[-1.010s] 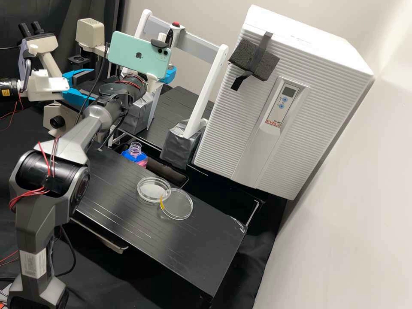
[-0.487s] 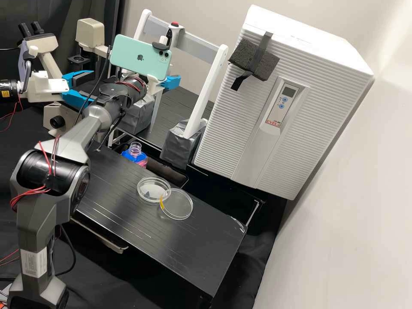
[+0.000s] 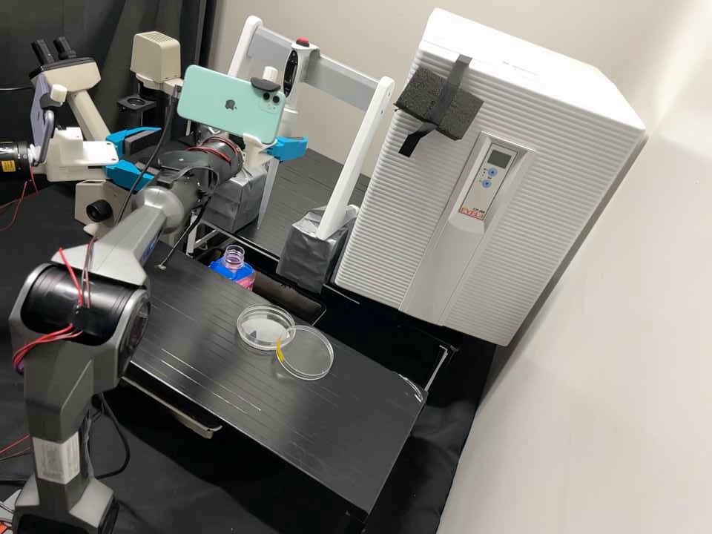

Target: Use the pipette

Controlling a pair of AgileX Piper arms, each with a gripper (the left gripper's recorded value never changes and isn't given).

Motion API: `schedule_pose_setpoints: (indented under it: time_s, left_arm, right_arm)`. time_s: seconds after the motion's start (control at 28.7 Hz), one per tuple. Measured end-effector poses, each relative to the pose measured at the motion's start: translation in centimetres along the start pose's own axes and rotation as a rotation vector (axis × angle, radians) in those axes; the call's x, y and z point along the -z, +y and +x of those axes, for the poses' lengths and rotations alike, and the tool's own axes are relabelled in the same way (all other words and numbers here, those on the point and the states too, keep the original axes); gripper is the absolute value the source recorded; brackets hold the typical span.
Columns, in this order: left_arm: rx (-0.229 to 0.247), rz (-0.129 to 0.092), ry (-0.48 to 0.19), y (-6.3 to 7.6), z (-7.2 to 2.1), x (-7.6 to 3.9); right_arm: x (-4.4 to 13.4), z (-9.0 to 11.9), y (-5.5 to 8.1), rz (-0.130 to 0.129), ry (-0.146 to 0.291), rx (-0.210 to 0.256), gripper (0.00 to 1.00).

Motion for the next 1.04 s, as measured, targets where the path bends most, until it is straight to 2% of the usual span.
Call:
schedule_pose_setpoints:
  time_s: [0.03, 0.07, 0.14, 0.31, 0.42, 0.52, 0.56, 0.59, 0.7, 0.73, 0.8, 0.84, 0.87, 0.94, 1.04]
  left_arm:
    - [-0.005, 0.004, 0.004, 0.0, 0.03, -0.1]
    - [-0.008, 0.004, 0.010, 0.0, 0.03, -0.1]
    - [-0.009, 0.011, 0.018, -0.1, -0.01, -0.1]
    - [-0.009, 0.024, 0.041, -0.6, -0.25, -0.2]
    - [-0.015, 0.031, 0.065, -0.8, -0.57, -0.3]
    - [-0.030, 0.059, 0.090, -0.7, -1.05, -0.7]
    - [-0.045, 0.082, 0.098, -0.6, -1.35, -0.9]
    - [-0.059, 0.092, 0.104, -0.6, -1.57, -1.1]
    - [-0.116, 0.096, 0.115, -0.6, -2.43, -1.4]
    - [-0.168, 0.102, 0.111, -0.4, -2.92, -1.6]
    - [-0.235, 0.106, 0.096, -0.5, -3.62, -1.8]
    - [-0.261, 0.111, 0.096, -0.5, -3.89, -1.8]
    - [-0.282, 0.106, 0.098, -0.5, -4.20, -1.9]
    - [-0.293, 0.092, 0.101, -0.6, -4.63, -2.2]
    - [-0.294, 0.098, 0.109, -0.7, -4.88, -2.3]
  right_arm:
    - [0.1, -0.6, 0.1, 0.007, 0.009, -0.008, 1.00]
    - [0.0, -1.0, 0.3, -0.004, 0.012, -0.018, 1.00]
    - [0.1, -1.8, 0.8, 0.009, 0.022, -0.044, 1.00]
    - [0.4, -4.2, 1.6, -0.003, 0.078, -0.093, 1.00]
    - [0.3, -5.5, 1.9, 0.011, 0.096, -0.117, 1.00]
    - [0.2, -7.0, 2.0, 0.023, 0.111, -0.163, 1.00]
    - [0.1, -7.7, 2.0, 0.038, 0.114, -0.195, 1.00]
    - [0.0, -8.1, 1.9, 0.049, 0.115, -0.210, 1.00]
    - [-0.3, -9.3, 2.0, 0.067, 0.134, -0.266, 1.00]
    - [-0.5, -9.8, 2.1, 0.077, 0.147, -0.298, 1.00]
    - [-0.9, -10.3, 2.0, 0.101, 0.165, -0.320, 1.00]
    - [-0.9, -10.5, 1.9, 0.110, 0.181, -0.329, 1.00]
    - [-1.1, -10.8, 1.8, 0.131, 0.198, -0.340, 1.00]
    - [-1.5, -11.2, 1.7, 0.167, 0.236, -0.364, 1.00]
    - [-1.8, -11.5, 1.6, 0.201, 0.260, -0.376, 1.00]
